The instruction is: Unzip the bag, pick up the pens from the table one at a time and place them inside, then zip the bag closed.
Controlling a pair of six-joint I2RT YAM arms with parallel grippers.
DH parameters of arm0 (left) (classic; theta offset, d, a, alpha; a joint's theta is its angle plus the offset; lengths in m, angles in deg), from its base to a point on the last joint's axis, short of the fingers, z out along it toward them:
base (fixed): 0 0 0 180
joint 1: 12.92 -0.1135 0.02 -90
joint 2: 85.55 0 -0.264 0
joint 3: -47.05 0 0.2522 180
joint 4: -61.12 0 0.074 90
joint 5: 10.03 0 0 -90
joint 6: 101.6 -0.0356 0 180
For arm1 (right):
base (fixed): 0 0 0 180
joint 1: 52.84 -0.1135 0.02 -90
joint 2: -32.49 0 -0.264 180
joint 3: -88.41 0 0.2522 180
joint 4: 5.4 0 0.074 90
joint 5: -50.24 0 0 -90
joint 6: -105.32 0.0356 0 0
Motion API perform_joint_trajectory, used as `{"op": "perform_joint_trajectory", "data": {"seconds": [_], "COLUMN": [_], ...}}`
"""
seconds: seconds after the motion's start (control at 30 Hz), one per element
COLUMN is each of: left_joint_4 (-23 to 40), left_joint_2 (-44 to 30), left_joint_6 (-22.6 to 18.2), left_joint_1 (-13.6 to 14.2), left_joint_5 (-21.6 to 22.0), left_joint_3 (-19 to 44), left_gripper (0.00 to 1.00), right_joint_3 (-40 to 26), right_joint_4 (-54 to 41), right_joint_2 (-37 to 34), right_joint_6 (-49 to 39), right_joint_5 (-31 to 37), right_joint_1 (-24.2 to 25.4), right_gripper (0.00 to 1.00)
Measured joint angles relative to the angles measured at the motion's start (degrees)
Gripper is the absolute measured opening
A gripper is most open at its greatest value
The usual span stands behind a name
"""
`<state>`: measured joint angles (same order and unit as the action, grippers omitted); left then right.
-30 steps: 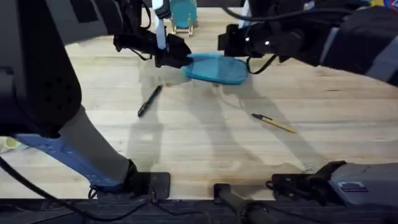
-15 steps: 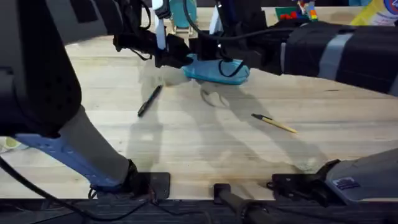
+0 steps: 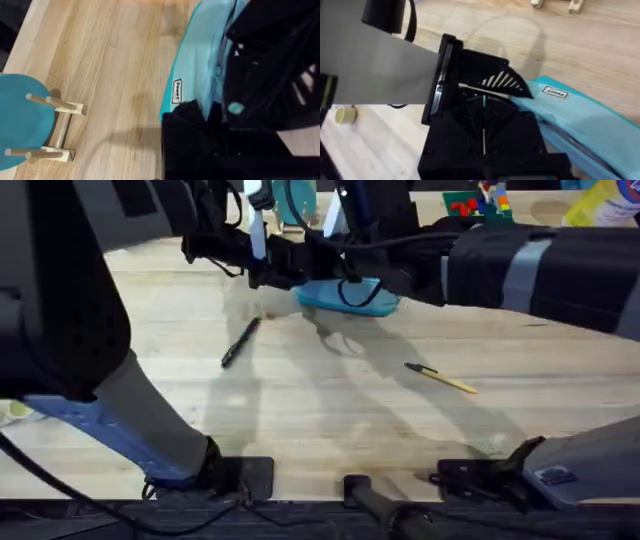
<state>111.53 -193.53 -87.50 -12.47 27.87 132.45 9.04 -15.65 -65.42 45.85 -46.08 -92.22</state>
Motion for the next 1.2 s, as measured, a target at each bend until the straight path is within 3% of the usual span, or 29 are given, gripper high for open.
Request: {"op": "perform_joint_trajectory", "data": {"seconds": [0.67,0.7,0.9,0.93,1.2], "left_joint_4": [0.3,0.3,0.1,0.0,0.0], "left_joint_2": [0.0,0.0,0.0,0.0,0.0], "left_joint_6": [0.0,-0.1,-0.2,-0.2,-0.2], "left_joint_1": [-0.1,-0.1,-0.2,-0.2,-0.2], "left_joint_5": [-0.2,-0.2,-0.5,-0.5,-0.4], "left_joint_3": [0.0,0.0,0.0,0.0,0.0], "left_gripper": [0.042,0.042,0.042,0.042,0.042], "right_joint_3": [0.0,0.0,0.0,0.0,0.0], "right_joint_4": [0.6,0.0,-9.1,-10.8,-17.3], "right_joint_2": [0.0,0.2,3.3,4.2,11.4], "right_joint_6": [1.2,1.2,-3.2,-4.8,-13.7], "right_joint_5": [-11.2,-11.9,-13.1,-13.2,-11.4], "right_joint_1": [1.4,1.6,3.0,2.5,1.2], "right_gripper": [0.031,0.059,0.914,0.975,0.997]}}
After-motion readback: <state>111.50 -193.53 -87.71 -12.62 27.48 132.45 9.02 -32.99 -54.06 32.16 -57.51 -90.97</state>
